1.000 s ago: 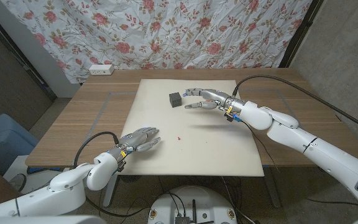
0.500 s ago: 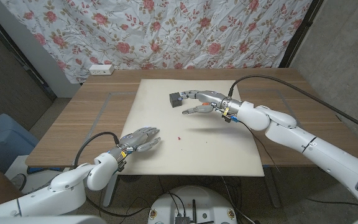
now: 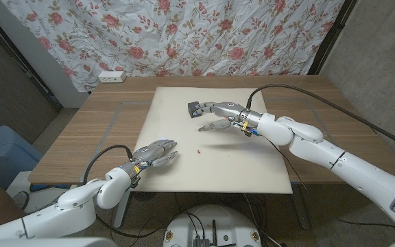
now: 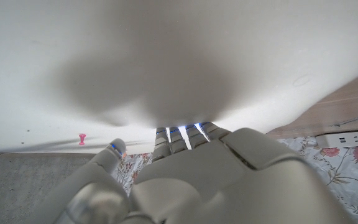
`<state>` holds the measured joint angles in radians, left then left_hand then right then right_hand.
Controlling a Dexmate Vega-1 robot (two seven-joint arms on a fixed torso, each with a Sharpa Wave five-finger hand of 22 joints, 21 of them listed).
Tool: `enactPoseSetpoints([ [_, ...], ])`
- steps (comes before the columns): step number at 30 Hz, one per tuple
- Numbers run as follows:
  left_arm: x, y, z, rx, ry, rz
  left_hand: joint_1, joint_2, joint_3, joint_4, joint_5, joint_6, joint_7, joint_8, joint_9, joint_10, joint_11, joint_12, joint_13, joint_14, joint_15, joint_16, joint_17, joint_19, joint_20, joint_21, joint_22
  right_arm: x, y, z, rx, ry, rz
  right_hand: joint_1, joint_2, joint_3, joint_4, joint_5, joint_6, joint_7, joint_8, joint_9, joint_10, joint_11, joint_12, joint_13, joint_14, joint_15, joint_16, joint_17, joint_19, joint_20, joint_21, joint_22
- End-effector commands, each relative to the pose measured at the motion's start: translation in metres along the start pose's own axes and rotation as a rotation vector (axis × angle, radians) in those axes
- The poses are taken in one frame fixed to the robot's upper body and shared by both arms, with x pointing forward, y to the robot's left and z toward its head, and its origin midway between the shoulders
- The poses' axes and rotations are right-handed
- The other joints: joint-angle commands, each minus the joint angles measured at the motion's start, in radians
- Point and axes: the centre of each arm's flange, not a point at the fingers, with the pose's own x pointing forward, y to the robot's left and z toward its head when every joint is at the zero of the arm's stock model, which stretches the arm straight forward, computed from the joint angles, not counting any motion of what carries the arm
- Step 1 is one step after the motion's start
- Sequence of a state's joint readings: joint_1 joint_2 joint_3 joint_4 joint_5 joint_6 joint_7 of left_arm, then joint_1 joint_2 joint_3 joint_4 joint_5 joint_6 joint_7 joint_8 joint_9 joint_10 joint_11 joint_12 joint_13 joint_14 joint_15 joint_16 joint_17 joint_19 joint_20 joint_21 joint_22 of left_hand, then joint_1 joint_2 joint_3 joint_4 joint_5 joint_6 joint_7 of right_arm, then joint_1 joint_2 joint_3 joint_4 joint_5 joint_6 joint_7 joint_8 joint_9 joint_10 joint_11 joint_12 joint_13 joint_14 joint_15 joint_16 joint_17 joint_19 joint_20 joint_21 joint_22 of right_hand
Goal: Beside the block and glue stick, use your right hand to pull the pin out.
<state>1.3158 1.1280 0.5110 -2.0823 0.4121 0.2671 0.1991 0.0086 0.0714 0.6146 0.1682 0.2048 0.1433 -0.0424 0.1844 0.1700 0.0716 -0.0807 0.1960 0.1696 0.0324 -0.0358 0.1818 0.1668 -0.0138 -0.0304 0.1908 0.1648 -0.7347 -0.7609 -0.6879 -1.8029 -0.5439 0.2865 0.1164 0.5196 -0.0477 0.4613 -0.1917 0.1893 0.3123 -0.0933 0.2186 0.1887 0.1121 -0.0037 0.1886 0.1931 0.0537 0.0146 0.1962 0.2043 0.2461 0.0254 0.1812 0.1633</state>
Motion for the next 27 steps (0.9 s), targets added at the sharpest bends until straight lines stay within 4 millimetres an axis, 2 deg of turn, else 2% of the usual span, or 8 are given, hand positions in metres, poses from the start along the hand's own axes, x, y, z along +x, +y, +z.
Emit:
enactPoseSetpoints([
  [1,0.0,-0.004,-0.002,0.005,-0.015,0.002,0.013,0.117,0.011,-0.002,0.002,0.007,0.001,0.0,0.003,0.009,0.001,-0.002,0.005,0.005,-0.041,-0.001,0.004,0.005,-0.088,0.007,0.006,-0.001,0.008,0.009,-0.034,0.01,0.033,0.017,-0.001,0.007,-0.002,0.001,0.009,-0.01,0.007,0.004,-0.001,0.002,0.007,0.005,0.0,0.005,0.006,0.002,0.001,0.005,0.002,0.001],
  [9,0.002,-0.003,-0.005,0.008,-0.018,0.004,0.016,0.117,0.018,-0.004,0.001,0.009,0.002,0.0,0.003,0.01,0.002,-0.002,0.005,0.006,-0.04,-0.002,0.003,0.007,-0.088,0.007,0.006,0.0,0.011,0.014,-0.066,0.031,0.054,0.038,-0.018,0.008,-0.001,0.003,0.017,-0.014,0.011,0.005,-0.006,0.002,0.006,0.005,-0.001,0.008,0.006,0.001,0.002,0.008,0.002,0.001],
  [10,0.002,-0.003,-0.006,0.007,-0.019,0.004,0.016,0.117,0.019,-0.004,0.001,0.009,0.002,0.0,0.003,0.011,0.002,-0.002,0.005,0.007,-0.041,-0.002,0.003,0.007,-0.088,0.006,0.006,0.0,0.013,0.014,-0.134,0.045,0.044,0.041,-0.02,0.008,0.0,0.004,0.018,-0.015,0.011,0.005,-0.007,0.002,0.005,0.005,-0.001,0.008,0.006,0.001,0.002,0.008,0.002,0.001],
  [20,0.003,-0.003,-0.008,0.007,-0.019,-0.005,0.019,0.117,0.028,-0.006,0.0,0.012,0.003,0.0,0.003,0.012,0.002,-0.003,0.005,0.008,-0.039,-0.002,0.003,0.008,-0.087,0.006,0.005,-0.001,0.019,0.017,-0.136,0.041,0.08,0.075,-0.045,0.01,0.002,0.007,0.038,-0.032,0.02,0.008,0.001,0.003,0.009,0.006,0.008,0.005,0.01,0.0,0.013,0.012,0.005,0.002],
  [27,0.002,-0.005,-0.008,0.009,-0.017,-0.008,0.021,0.117,0.034,-0.008,0.0,0.013,0.004,0.0,0.003,0.013,0.003,-0.003,0.005,0.009,-0.039,-0.002,0.003,0.008,-0.087,0.005,0.005,-0.004,0.02,0.018,-0.135,0.043,0.079,0.1,-0.048,0.016,0.004,0.009,0.049,-0.036,0.025,0.009,0.005,-0.002,0.011,0.006,0.013,0.003,0.013,0.0,0.021,0.012,0.007,0.002],
])
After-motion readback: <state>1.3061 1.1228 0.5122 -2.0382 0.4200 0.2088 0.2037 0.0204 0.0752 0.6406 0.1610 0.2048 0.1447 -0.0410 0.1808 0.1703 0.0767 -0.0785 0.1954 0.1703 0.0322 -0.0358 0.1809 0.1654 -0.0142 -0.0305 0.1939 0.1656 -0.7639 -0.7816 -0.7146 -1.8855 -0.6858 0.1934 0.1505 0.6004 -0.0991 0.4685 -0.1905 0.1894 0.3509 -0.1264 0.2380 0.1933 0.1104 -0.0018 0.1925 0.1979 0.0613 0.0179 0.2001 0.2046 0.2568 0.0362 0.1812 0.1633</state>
